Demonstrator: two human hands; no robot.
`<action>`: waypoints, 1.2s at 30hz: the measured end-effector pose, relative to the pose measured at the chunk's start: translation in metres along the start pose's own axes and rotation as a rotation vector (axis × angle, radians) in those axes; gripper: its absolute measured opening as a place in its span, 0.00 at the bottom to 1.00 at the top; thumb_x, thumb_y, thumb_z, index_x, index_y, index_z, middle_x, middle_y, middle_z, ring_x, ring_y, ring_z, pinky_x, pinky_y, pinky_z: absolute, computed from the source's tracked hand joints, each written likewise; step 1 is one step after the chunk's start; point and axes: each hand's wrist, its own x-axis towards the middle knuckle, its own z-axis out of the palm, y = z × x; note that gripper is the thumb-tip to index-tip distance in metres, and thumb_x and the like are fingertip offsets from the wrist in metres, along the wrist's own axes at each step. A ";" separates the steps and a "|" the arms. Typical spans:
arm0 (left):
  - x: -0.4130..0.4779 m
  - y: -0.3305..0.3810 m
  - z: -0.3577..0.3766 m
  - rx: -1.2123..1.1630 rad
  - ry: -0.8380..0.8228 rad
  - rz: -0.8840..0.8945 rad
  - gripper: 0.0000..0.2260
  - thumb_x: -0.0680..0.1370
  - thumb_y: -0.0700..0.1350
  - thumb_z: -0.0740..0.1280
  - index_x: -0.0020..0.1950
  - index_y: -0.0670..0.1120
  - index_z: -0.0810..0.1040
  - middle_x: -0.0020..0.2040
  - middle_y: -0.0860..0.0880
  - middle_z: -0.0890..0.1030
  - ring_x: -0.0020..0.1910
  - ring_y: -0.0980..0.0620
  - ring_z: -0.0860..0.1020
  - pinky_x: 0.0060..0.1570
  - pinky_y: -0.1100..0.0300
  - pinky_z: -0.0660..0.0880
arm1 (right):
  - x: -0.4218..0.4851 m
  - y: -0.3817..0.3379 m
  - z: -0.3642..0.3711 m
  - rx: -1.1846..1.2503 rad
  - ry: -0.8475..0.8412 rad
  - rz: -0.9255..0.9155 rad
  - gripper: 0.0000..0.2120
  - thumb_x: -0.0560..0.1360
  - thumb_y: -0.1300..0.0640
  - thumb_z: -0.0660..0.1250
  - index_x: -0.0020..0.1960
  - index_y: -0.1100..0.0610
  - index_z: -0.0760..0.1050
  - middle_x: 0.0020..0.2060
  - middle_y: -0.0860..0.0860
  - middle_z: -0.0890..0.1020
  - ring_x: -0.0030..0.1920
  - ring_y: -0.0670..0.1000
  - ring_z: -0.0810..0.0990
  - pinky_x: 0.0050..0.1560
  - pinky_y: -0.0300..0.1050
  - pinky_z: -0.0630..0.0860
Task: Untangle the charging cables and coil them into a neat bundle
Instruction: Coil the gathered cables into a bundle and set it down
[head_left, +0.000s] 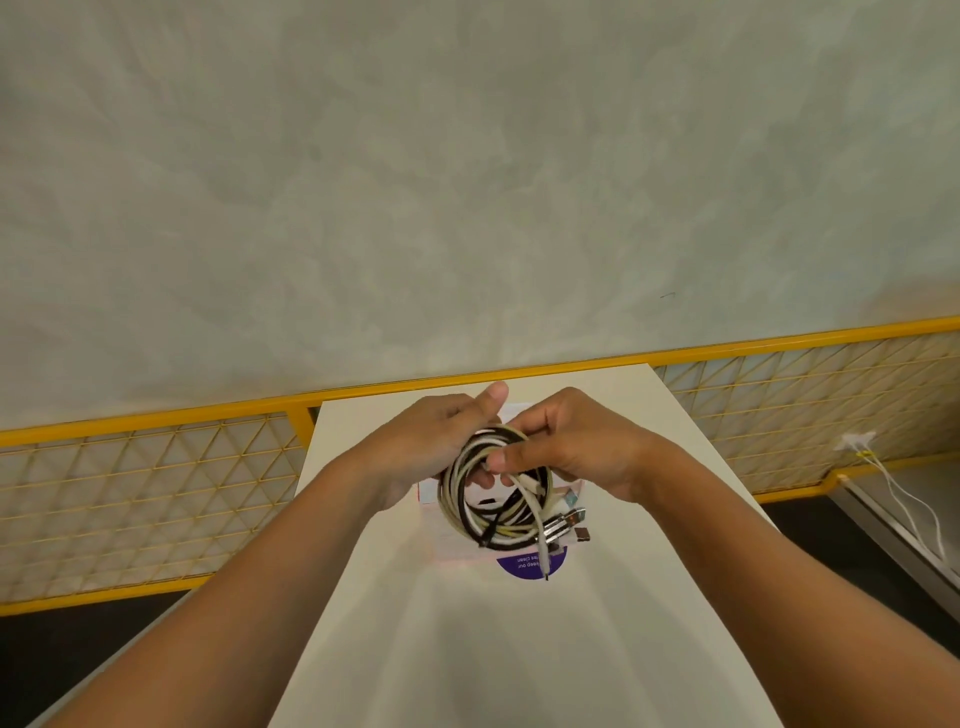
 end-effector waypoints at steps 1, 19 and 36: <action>-0.001 0.004 0.001 0.057 -0.021 0.000 0.30 0.76 0.71 0.55 0.55 0.48 0.82 0.42 0.47 0.87 0.42 0.50 0.85 0.52 0.55 0.79 | 0.000 0.000 0.002 -0.026 -0.027 -0.003 0.08 0.73 0.59 0.76 0.50 0.63 0.86 0.40 0.55 0.87 0.35 0.45 0.83 0.35 0.31 0.74; 0.005 -0.004 0.017 -0.739 -0.209 -0.062 0.18 0.75 0.53 0.68 0.53 0.38 0.80 0.38 0.44 0.79 0.25 0.57 0.71 0.32 0.62 0.77 | -0.001 0.003 -0.015 0.072 0.097 -0.006 0.11 0.73 0.54 0.75 0.51 0.60 0.85 0.38 0.55 0.84 0.35 0.54 0.71 0.33 0.41 0.61; 0.016 0.004 0.027 -0.151 0.273 -0.149 0.17 0.80 0.47 0.59 0.46 0.37 0.82 0.33 0.45 0.83 0.23 0.52 0.68 0.31 0.59 0.68 | 0.007 -0.005 -0.006 -0.176 0.437 -0.207 0.10 0.65 0.58 0.82 0.42 0.53 0.83 0.35 0.46 0.76 0.26 0.45 0.70 0.31 0.34 0.69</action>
